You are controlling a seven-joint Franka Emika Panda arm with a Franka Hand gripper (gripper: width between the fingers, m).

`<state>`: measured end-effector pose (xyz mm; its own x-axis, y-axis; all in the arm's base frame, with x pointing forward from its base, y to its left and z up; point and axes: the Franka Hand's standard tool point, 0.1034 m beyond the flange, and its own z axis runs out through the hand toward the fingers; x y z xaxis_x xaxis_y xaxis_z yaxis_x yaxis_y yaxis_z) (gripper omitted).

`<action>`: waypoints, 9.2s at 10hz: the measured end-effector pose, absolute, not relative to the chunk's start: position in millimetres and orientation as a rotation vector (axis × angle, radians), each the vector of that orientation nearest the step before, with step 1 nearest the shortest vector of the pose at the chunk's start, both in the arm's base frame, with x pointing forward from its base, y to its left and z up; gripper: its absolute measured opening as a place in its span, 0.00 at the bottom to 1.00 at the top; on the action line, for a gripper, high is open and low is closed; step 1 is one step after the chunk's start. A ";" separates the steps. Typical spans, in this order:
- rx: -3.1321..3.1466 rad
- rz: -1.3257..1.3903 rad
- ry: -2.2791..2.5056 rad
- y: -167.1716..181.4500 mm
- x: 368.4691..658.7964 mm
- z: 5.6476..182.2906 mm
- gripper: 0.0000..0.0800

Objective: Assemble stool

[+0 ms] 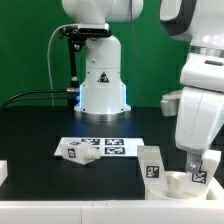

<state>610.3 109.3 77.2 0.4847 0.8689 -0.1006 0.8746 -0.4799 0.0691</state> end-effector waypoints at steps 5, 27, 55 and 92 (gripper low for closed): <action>2.882 -0.044 0.915 105.4 610.6 77.2 0.42; 1.902 -0.038 -2.674 113.6 602.4 69.8 0.42; 2.985 0.123 0.963 104.4 601.1 94.2 0.81; 1.983 -0.077 -2.662 128.9 592.0 74.7 0.80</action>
Offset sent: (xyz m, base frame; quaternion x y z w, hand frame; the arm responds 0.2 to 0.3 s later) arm 0.0000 0.0000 0.0000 0.0000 0.0000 0.1938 0.9810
